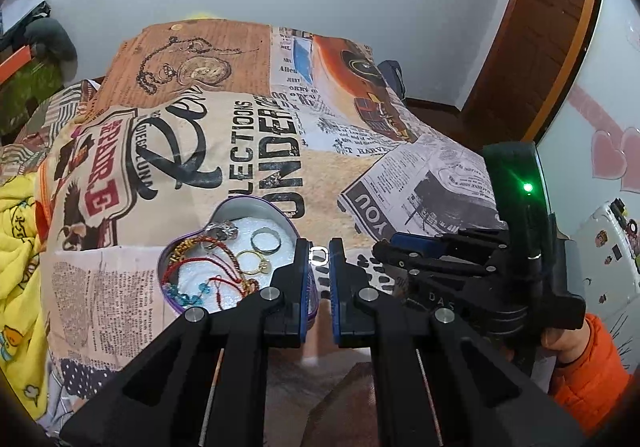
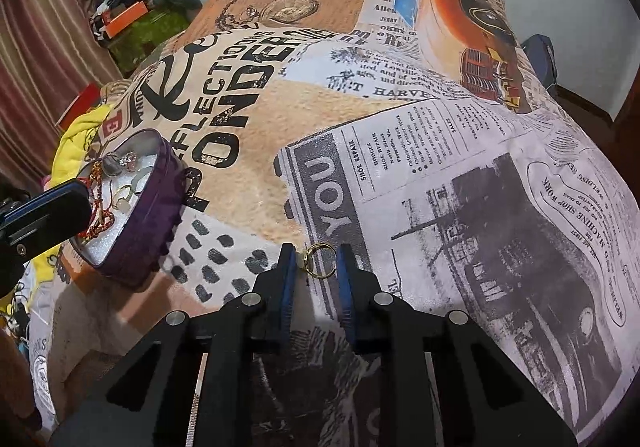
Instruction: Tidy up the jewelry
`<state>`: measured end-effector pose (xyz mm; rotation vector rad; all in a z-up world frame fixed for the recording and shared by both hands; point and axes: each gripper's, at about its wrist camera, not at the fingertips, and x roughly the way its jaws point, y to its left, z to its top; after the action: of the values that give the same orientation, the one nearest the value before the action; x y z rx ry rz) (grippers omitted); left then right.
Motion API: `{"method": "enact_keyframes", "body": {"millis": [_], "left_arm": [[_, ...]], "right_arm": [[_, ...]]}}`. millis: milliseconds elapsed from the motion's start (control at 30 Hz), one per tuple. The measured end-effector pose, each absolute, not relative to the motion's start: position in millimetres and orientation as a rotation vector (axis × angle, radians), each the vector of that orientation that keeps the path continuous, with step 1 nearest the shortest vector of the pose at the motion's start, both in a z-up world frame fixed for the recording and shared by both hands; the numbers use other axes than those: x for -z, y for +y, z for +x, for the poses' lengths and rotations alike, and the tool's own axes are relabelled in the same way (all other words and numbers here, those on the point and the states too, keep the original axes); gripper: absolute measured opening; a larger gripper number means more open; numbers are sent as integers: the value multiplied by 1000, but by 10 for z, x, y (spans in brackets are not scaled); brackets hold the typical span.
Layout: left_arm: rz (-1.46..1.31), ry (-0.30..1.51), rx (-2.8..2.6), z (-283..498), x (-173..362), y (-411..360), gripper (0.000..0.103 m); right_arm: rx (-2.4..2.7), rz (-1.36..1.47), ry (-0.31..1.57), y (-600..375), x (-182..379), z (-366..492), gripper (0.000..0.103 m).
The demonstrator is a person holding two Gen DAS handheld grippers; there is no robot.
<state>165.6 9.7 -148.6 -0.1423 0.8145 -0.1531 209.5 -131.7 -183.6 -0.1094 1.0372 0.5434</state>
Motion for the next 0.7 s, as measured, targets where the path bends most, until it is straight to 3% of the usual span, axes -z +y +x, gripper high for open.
{"method": "enact_keyframes", "body": {"millis": [700], "left_arm": [[-150,688,55,1311,933,618,7]], "right_arm": [[-645,-33,783,-1111,764,1655,18]]}}
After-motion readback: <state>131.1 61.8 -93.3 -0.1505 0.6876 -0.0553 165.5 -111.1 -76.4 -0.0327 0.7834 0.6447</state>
